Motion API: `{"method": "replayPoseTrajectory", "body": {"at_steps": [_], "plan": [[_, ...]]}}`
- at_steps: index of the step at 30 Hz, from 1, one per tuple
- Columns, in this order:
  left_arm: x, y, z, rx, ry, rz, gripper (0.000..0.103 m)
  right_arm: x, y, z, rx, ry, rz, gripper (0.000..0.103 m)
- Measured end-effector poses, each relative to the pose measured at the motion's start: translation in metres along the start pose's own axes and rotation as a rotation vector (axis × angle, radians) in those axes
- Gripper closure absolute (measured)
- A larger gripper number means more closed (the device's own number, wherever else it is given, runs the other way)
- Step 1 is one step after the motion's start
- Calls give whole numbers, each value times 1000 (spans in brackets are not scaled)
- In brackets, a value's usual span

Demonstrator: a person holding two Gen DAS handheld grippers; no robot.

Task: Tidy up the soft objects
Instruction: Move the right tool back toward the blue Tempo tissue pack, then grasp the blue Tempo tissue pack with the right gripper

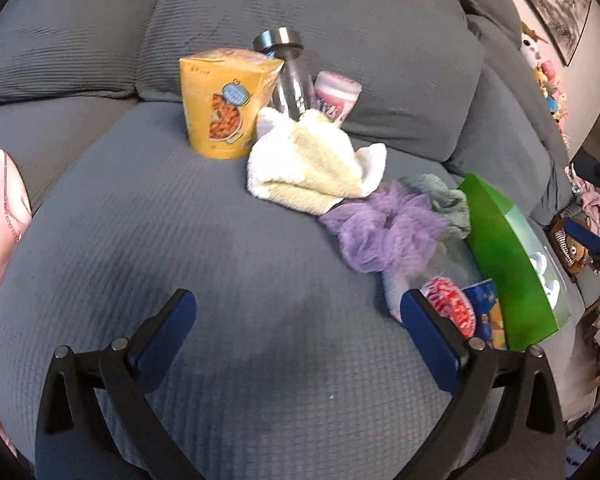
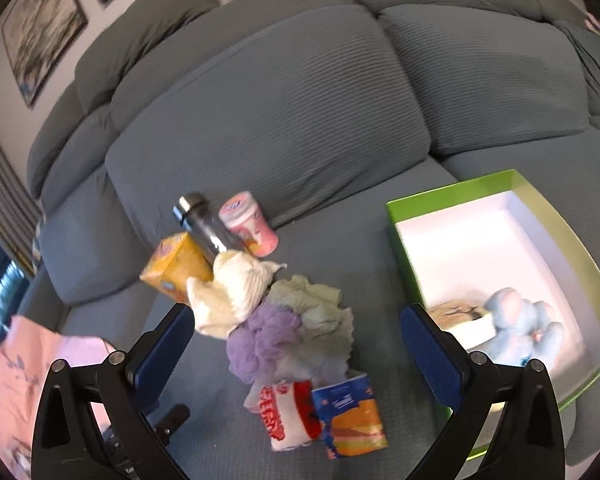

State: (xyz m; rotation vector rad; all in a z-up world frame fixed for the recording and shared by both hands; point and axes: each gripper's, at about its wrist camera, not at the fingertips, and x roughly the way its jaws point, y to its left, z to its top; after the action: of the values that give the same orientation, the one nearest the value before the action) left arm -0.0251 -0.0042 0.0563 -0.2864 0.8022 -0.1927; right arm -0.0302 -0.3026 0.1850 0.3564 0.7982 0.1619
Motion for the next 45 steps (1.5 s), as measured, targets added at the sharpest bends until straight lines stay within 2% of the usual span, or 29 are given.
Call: {"method": "replayPoseTrajectory", "body": {"at_steps": [5, 7, 17, 25, 31, 34, 38, 43, 45], "plan": [[-6, 4, -1, -21, -2, -17, 1, 6, 25, -13, -89, 26, -50, 0], [-7, 5, -3, -27, 1, -16, 1, 6, 30, -21, -102, 27, -41, 0], [-3, 10, -8, -50, 58, -18, 1, 8, 12, -59, -13, 90, -73, 0], [-2, 8, -13, -72, 107, -71, 3, 14, -12, -82, 73, 151, -25, 0], [4, 5, -17, -47, 161, -75, 3, 30, -15, -90, 61, 183, -105, 2], [10, 5, -20, -48, 193, -69, 3, 44, -24, -94, 80, 222, -153, 12], [16, 6, -23, -53, 213, -67, 3, 54, -28, -98, 73, 241, -202, 17], [17, 3, -24, -24, 219, -46, 2, 58, -32, -99, 76, 233, -192, 23], [18, 2, -25, -18, 220, -40, 2, 58, -32, -100, 75, 231, -188, 30]]}}
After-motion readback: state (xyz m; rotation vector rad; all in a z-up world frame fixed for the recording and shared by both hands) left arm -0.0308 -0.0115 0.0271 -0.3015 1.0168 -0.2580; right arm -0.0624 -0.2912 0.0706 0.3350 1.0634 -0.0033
